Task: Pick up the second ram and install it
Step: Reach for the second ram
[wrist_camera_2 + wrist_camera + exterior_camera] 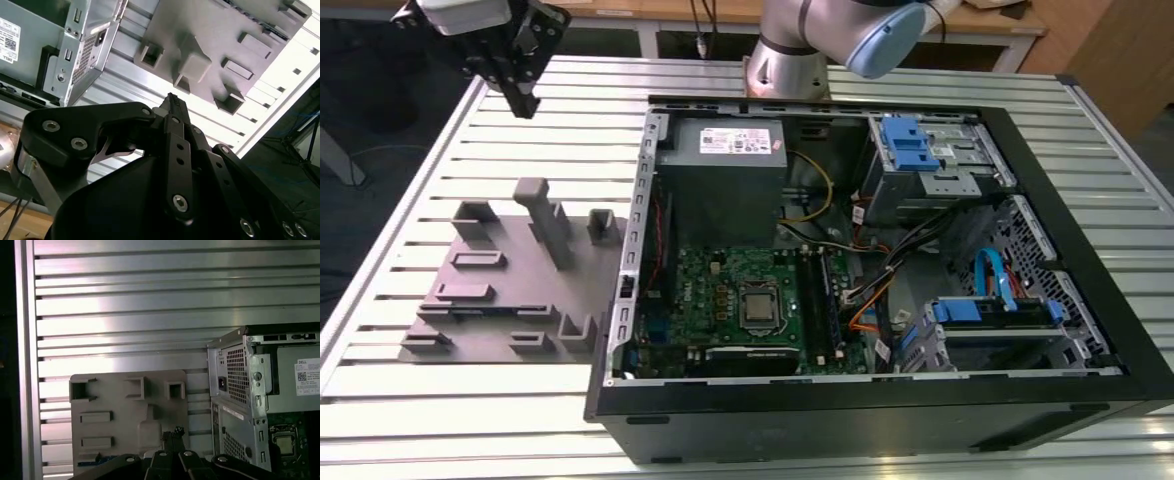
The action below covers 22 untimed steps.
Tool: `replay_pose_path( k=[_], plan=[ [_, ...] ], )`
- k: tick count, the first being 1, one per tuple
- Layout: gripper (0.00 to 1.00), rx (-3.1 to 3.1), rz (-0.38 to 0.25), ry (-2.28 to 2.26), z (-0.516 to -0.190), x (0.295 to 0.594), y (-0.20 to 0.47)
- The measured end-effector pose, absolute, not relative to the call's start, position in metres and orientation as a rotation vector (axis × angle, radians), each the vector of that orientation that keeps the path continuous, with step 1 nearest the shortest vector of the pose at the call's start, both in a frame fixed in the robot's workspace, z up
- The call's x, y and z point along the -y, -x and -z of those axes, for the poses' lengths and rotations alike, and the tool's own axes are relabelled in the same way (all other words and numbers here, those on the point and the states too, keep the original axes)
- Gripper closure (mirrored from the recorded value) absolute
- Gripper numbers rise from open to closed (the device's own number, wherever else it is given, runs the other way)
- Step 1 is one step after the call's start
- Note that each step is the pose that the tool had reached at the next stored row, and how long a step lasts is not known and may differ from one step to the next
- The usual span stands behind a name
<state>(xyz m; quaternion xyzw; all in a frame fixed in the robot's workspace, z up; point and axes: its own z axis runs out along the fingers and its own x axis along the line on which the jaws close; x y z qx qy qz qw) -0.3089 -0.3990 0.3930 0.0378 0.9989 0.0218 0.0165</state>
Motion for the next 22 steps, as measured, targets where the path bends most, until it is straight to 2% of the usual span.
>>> replay_pose_path(
  k=[22],
  plan=[
    [0.89, -3.106, -0.068, -0.118, -0.392, 0.399, 0.362]
  ],
)
